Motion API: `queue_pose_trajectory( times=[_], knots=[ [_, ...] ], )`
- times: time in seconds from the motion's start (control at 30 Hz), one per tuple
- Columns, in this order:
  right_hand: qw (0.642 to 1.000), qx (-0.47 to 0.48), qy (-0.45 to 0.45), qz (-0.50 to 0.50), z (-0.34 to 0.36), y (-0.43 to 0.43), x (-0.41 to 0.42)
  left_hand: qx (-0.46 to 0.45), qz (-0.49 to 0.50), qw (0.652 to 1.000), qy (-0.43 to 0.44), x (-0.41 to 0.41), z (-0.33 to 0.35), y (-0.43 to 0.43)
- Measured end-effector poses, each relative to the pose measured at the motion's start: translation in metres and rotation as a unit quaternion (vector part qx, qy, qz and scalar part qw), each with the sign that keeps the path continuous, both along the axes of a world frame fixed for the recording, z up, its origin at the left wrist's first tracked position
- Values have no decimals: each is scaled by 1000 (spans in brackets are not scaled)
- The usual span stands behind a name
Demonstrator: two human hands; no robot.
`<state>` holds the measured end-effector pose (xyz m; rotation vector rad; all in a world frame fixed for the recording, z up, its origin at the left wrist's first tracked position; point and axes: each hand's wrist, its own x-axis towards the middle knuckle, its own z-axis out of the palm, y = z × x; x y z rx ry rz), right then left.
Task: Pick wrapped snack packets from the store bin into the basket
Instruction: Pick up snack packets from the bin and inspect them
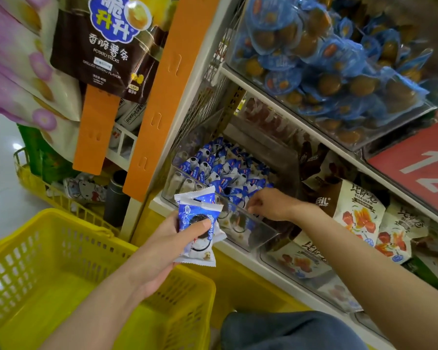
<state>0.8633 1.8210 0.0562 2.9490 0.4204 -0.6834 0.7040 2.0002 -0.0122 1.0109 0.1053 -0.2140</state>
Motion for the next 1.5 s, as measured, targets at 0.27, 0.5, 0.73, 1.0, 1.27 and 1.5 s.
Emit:
queue_pose_trajectory(
  times=[0.27,0.5,0.73,1.0,1.27,1.5],
  knots=[
    [994,-89,60,27,-12,3,18,25,2,999,28,6,2,-1],
    [995,8,91,-28,-10,4,16,31,11,999,32,7,4,0],
    [981,159,35,-108,-12,6,18,33,14,999,32,8,3,-1],
    [933,243,181,-192,-4,3,15,37,14,999,37,11,0,-2],
    [950,235,102,-179,-7,17,17,50,13,998,27,12,-4,-4],
    [963,221,90,-126,-12,8,7,73,15,997,13,13,-7,-9]
  ],
)
